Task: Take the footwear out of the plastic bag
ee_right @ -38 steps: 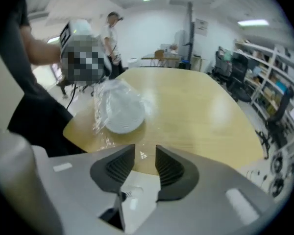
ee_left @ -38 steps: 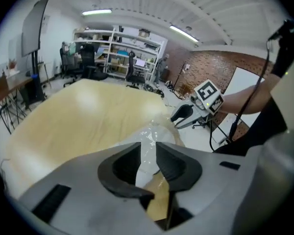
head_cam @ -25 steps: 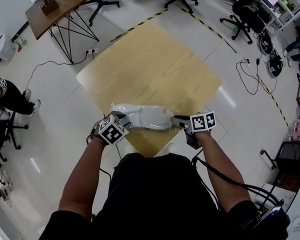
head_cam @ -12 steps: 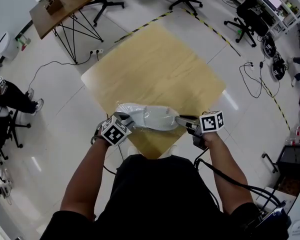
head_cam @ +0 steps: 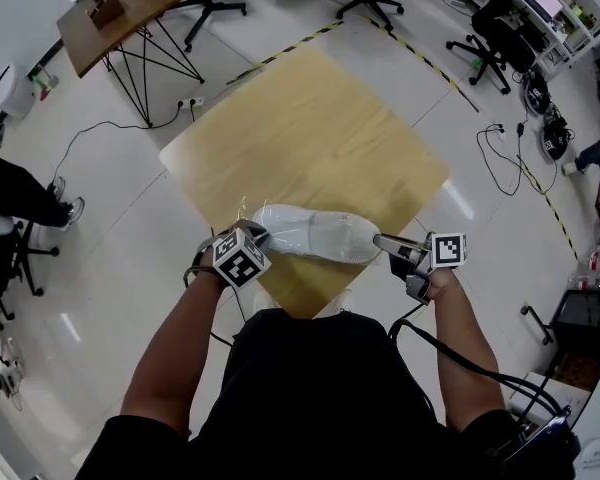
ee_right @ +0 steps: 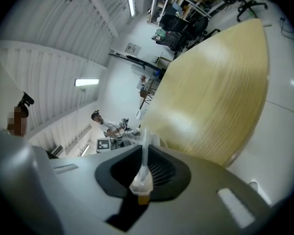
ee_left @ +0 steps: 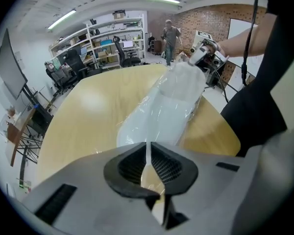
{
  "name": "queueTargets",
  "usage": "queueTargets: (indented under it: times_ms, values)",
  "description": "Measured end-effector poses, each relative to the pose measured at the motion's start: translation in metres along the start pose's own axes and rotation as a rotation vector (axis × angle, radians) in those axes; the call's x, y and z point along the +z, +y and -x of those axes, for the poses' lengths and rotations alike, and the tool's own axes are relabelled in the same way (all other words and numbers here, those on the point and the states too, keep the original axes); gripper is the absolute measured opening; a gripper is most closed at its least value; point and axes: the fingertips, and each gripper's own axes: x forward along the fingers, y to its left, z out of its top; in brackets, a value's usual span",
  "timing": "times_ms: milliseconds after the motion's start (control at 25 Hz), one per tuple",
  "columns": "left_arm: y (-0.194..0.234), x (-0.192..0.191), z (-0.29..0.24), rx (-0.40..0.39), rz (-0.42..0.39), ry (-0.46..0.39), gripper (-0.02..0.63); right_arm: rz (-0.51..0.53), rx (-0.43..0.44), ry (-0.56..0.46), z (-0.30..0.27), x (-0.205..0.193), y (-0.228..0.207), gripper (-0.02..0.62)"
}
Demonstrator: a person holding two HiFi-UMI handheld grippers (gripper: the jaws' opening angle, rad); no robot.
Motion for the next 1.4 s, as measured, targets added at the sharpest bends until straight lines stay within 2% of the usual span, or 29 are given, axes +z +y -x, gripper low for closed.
queueTargets:
  times_ms: [160,360,520,640,680,760,880,960,1040,1120,1200,1280,1320,1400]
  values:
    - [0.012,-0.007,-0.003,0.046,0.004,0.034,0.035,-0.013,-0.032,-0.028,0.027,0.007,-0.013,0.037]
    - [0.041,-0.034,0.003,0.130,0.041,0.082,0.008,-0.013,-0.009,-0.058,0.037,0.005,-0.019,0.038]
    - [0.065,-0.065,0.013,0.193,0.107,0.129,0.008,-0.042,-0.063,-0.070,0.040,-0.004,-0.036,0.042]
    - [0.073,-0.079,0.023,0.226,0.157,0.136,0.025,-0.052,-0.058,-0.071,0.030,-0.013,-0.037,0.047]
    - [0.072,-0.075,0.026,0.221,0.154,0.117,0.065,-0.071,-0.082,-0.073,0.029,-0.017,-0.041,0.049]
    - [0.064,-0.056,0.033,0.201,0.104,0.043,0.192,-0.098,-0.107,-0.075,0.025,-0.023,-0.046,0.049]
    - [0.040,-0.017,0.034,0.144,-0.047,-0.044,0.199,-0.079,-0.098,-0.069,0.017,-0.026,-0.044,0.051]
    - [0.024,-0.002,0.018,0.084,-0.132,-0.024,0.199,-0.080,-0.085,-0.068,0.014,-0.026,-0.041,0.051]
    - [0.019,0.000,-0.003,0.039,-0.170,0.036,0.199,-0.089,-0.111,-0.061,0.015,-0.026,-0.039,0.051]
    - [0.018,-0.004,-0.016,-0.004,-0.163,0.084,0.190,-0.072,-0.123,-0.055,0.013,-0.023,-0.036,0.051]
    - [0.017,-0.006,-0.019,-0.036,-0.132,0.093,0.129,-0.055,-0.092,-0.061,0.009,-0.019,-0.031,0.051]
    - [0.019,-0.005,-0.018,-0.035,-0.115,0.087,0.088,-0.043,-0.089,-0.065,0.009,-0.017,-0.030,0.051]
    - [0.021,-0.006,-0.017,-0.027,-0.117,0.088,0.047,-0.032,-0.093,-0.064,0.010,-0.017,-0.030,0.050]
    - [0.026,-0.011,-0.016,-0.009,-0.129,0.099,0.025,-0.028,-0.093,-0.060,0.013,-0.018,-0.032,0.049]
